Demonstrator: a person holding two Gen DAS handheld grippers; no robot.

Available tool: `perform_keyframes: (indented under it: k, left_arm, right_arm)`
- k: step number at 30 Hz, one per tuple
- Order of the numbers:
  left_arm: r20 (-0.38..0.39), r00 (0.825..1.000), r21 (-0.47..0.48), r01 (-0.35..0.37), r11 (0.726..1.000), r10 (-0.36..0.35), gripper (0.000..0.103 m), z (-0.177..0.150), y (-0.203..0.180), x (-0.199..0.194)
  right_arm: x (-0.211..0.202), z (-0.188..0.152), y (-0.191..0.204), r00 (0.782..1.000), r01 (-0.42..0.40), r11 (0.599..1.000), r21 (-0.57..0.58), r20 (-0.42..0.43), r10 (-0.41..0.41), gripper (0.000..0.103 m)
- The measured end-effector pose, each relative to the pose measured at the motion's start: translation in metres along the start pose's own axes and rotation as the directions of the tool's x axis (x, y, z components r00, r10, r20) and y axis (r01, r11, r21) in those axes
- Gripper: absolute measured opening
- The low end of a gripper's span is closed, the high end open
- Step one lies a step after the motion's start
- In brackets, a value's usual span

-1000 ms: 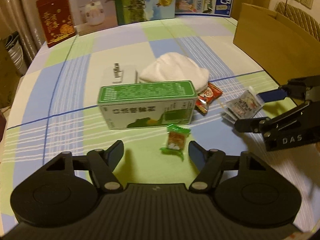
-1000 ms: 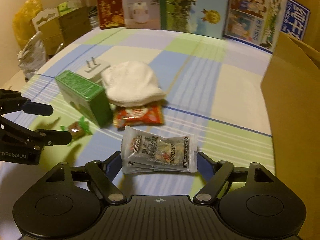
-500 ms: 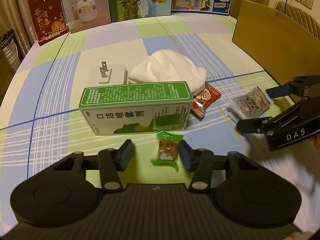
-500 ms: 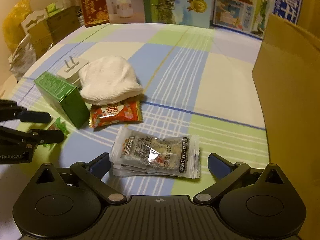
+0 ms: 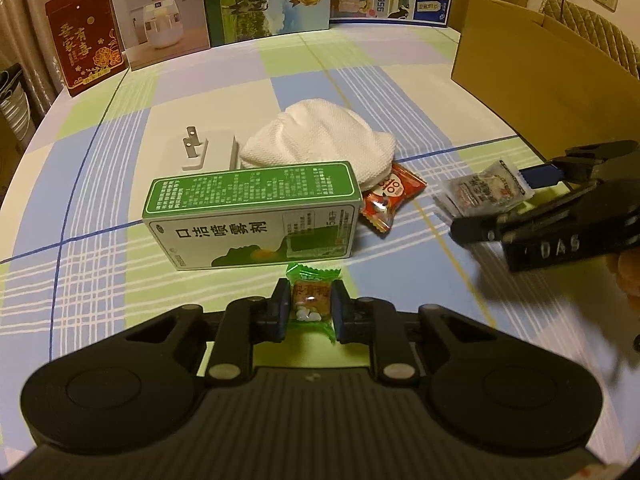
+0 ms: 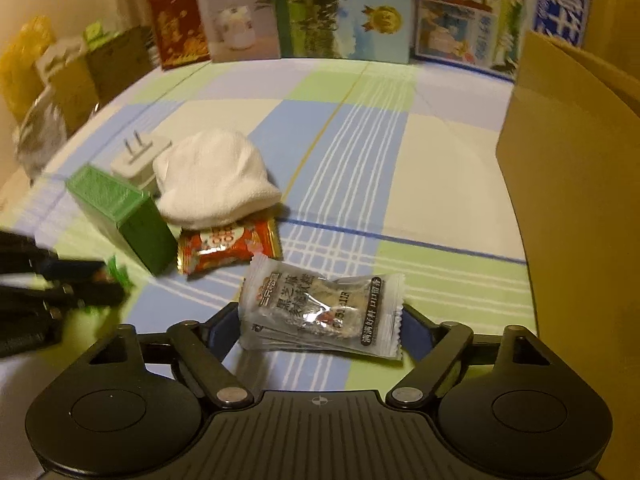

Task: Organize objects
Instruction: 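Grasp the clear snack packet with the right tool while the left tool grasps the green candy, then carry the snack packet and candy to the cardboard box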

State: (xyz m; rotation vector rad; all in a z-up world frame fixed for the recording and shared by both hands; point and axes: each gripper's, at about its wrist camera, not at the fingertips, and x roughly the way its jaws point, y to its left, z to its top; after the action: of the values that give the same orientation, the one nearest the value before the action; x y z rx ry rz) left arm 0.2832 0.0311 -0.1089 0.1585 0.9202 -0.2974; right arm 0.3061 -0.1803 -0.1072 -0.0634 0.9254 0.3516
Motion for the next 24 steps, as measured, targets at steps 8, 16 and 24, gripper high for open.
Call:
perform_keyframes:
  k: [8, 16, 24]
  left_arm:
    - [0.007, 1.000, -0.014, 0.003, 1.000, -0.003, 0.017, 0.001, 0.002, -0.006]
    - [0.033, 0.999, -0.030, 0.006, 1.000, -0.005, 0.017, 0.004, 0.002, -0.017]
    - [0.105, 0.994, -0.055, 0.038, 0.998, -0.032, 0.017, 0.013, -0.011, -0.049]
  right_arm:
    - [-0.011, 0.003, 0.003, 0.999, 0.010, 1.000, 0.012, 0.042, -0.010, 0.077]
    - [-0.029, 0.006, 0.010, 0.996, -0.008, 1.000, 0.023, 0.090, 0.006, 0.077]
    - [-0.078, 0.014, 0.019, 0.975, 0.019, 0.999, 0.033, 0.219, -0.026, 0.077]
